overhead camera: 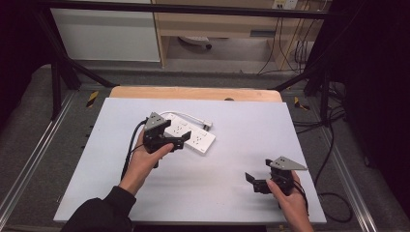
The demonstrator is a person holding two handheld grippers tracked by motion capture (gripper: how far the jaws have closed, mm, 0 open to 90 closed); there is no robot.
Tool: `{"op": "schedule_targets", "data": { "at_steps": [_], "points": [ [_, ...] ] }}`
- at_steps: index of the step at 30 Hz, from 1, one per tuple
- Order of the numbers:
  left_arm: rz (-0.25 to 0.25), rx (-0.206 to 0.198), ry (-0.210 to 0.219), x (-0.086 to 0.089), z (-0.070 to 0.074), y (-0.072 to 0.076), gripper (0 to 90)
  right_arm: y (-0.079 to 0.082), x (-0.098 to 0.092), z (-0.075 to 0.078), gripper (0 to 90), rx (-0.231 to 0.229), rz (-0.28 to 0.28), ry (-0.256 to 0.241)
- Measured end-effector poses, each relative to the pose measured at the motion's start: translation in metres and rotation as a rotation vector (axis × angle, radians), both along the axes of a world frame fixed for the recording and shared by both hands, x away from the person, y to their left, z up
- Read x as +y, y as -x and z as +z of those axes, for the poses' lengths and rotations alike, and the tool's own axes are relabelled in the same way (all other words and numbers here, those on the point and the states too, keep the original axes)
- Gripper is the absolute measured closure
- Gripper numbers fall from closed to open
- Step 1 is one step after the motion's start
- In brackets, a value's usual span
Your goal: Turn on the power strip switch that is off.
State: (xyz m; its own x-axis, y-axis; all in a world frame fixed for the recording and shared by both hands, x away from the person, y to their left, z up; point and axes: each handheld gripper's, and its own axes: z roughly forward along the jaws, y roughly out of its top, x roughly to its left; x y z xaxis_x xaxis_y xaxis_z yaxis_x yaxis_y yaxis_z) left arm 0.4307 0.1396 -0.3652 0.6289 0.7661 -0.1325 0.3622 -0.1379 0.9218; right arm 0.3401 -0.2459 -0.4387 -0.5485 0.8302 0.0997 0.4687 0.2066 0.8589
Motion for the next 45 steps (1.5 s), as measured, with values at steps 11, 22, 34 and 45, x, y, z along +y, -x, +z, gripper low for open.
{"op": "schedule_targets", "data": {
  "at_steps": [11, 22, 34, 45],
  "points": [
    [0.011, -0.005, -0.015, -0.009, 0.0, -0.015, 8.1, 0.0, -0.001, -0.001, 2.9, 0.004, -0.002, 0.005],
    [0.058, 0.01, -0.01, -0.007, -0.005, -0.03, 9.3, 0.0, 0.0, -0.001, 2.7, 0.008, 0.004, 0.008],
    [0.081, 0.016, -0.005, -0.007, -0.012, -0.044, 10.1, 0.0, 0.0, 0.0, 2.9, 0.009, 0.005, 0.009],
    [0.08, 0.021, -0.028, -0.013, -0.019, -0.051, 11.4, 0.0, 0.0, 0.0, 2.8, 0.007, 0.01, 0.009]
  ]
}}
